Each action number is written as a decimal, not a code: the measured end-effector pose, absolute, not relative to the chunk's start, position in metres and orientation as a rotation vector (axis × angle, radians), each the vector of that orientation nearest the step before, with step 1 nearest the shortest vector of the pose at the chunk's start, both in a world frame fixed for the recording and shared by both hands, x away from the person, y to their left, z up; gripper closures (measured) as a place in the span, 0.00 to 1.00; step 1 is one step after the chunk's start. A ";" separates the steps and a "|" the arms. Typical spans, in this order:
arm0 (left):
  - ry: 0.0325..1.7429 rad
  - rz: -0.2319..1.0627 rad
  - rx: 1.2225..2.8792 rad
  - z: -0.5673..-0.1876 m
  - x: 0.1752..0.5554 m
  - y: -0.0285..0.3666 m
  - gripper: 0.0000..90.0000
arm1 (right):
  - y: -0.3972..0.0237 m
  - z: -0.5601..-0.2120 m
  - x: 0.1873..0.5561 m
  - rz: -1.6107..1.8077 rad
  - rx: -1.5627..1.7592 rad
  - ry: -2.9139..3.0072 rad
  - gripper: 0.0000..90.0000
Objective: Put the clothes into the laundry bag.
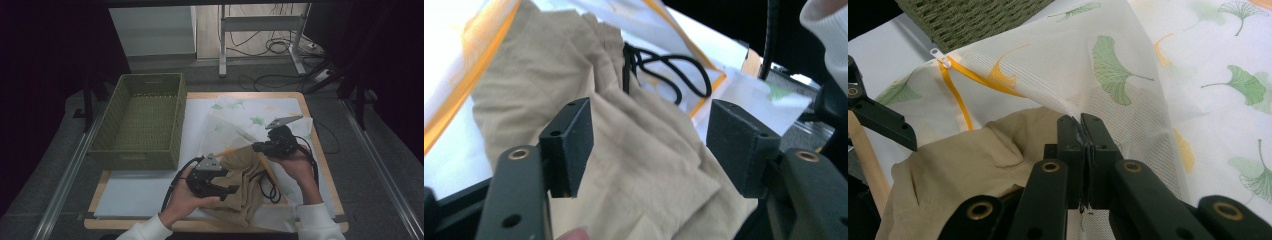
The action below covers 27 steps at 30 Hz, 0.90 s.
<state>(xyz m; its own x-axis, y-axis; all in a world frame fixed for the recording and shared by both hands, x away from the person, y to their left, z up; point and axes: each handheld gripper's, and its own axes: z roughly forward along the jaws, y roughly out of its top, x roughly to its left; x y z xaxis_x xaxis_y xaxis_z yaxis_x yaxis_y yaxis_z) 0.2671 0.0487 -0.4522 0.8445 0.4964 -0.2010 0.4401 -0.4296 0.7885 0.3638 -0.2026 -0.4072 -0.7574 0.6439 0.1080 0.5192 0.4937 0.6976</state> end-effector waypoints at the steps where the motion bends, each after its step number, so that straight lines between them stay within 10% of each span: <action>1: 0.687 0.065 2.083 -0.452 0.267 0.052 0.45 | -0.203 -0.407 0.364 1.111 1.006 2.568 0.96; 11: 0.678 0.030 2.134 -0.457 0.264 0.060 0.98 | -0.202 -0.407 0.363 1.113 1.001 2.570 0.96; 27: 0.512 -0.077 2.171 -0.461 0.234 0.050 1.00 | -0.201 -0.410 0.364 1.120 1.003 2.580 0.96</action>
<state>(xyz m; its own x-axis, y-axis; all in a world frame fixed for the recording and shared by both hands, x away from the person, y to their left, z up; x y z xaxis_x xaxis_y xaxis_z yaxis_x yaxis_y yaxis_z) 0.2339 0.0502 -0.4606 0.9132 0.3326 -0.2354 0.3873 -0.5288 0.7552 0.3642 -0.2013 -0.4095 -0.7636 0.6351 0.1159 0.5185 0.4963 0.6963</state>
